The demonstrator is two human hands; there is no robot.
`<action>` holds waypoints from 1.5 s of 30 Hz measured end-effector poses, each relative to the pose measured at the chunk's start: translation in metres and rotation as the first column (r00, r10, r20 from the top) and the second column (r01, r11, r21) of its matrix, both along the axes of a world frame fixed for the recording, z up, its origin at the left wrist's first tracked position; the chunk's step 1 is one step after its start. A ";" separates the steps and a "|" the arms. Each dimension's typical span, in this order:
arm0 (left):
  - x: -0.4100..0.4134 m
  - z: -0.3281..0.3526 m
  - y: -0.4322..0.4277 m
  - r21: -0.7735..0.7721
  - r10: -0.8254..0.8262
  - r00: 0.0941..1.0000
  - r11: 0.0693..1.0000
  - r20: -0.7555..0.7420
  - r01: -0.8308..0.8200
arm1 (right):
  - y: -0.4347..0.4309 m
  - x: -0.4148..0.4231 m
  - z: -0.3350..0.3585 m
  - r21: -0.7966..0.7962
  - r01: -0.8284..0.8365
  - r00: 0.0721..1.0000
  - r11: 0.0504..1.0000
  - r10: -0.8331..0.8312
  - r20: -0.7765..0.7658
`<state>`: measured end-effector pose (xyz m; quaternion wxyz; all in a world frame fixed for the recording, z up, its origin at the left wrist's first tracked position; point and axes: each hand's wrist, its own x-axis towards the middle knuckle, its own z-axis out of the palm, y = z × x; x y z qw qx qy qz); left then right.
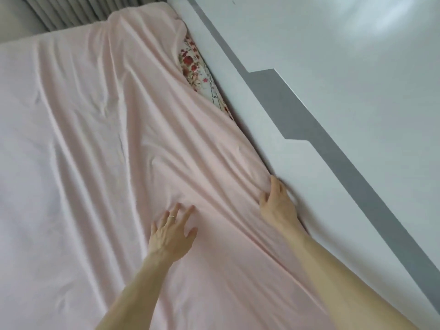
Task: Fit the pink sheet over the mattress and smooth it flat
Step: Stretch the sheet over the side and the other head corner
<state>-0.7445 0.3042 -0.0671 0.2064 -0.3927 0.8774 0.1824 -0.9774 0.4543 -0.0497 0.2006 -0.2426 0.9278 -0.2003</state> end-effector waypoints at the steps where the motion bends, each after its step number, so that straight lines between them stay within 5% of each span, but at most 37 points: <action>1: -0.002 -0.001 -0.004 0.017 0.016 1.000 1.000 0.019 -0.016 | -0.014 -0.009 0.000 0.033 -0.019 1.000 0.999 0.019 0.015; 7: -0.004 -0.008 0.000 0.102 0.112 0.993 0.988 0.030 -0.114 | -0.071 -0.043 0.003 0.217 -0.083 0.997 0.973 0.081 0.021; 13: -0.015 -0.003 -0.004 0.056 0.108 0.991 0.992 0.076 -0.112 | -0.092 -0.052 0.003 0.028 -0.156 0.961 0.987 0.158 -0.228; 16: -0.042 0.015 -0.028 0.058 0.124 0.986 0.990 0.111 -0.131 | -0.101 -0.058 0.009 0.084 -0.180 0.952 0.980 0.195 -0.235; 19: -0.093 0.037 -0.062 -0.046 0.178 0.975 0.982 -0.134 -0.185 | -0.095 -0.057 0.019 -0.014 -0.158 0.908 0.987 0.140 -0.395; 21: -0.141 0.054 -0.080 -0.132 0.070 0.959 0.985 -0.275 -0.110 | -0.083 -0.056 0.022 -0.076 -0.151 0.846 0.986 0.089 -0.526; 23: -0.192 0.071 -0.088 -0.206 -0.122 0.949 0.977 -0.289 0.063 | -0.072 -0.052 0.019 -0.223 -0.092 0.876 0.971 -0.027 -0.482; 27: -0.267 0.080 -0.088 -0.363 -0.406 0.913 0.859 -0.048 0.362 | -0.061 -0.045 0.013 -0.404 -0.010 0.917 0.915 -0.153 -0.369; 33: -0.314 0.058 -0.083 -0.228 -0.062 0.902 0.973 -0.426 -0.041 | -0.046 -0.027 -0.010 -0.264 -0.021 0.966 0.964 -0.048 -0.252; 40: -0.317 -0.011 -0.091 0.022 0.116 0.758 0.991 -0.642 -0.134 | -0.022 -0.005 -0.034 -0.023 0.137 0.990 0.990 -0.138 -0.032; 45: -0.316 -0.035 -0.094 -0.092 -0.017 0.800 0.995 -0.599 -0.048 | -0.028 -0.026 -0.042 -0.039 0.136 0.976 0.990 -0.127 0.176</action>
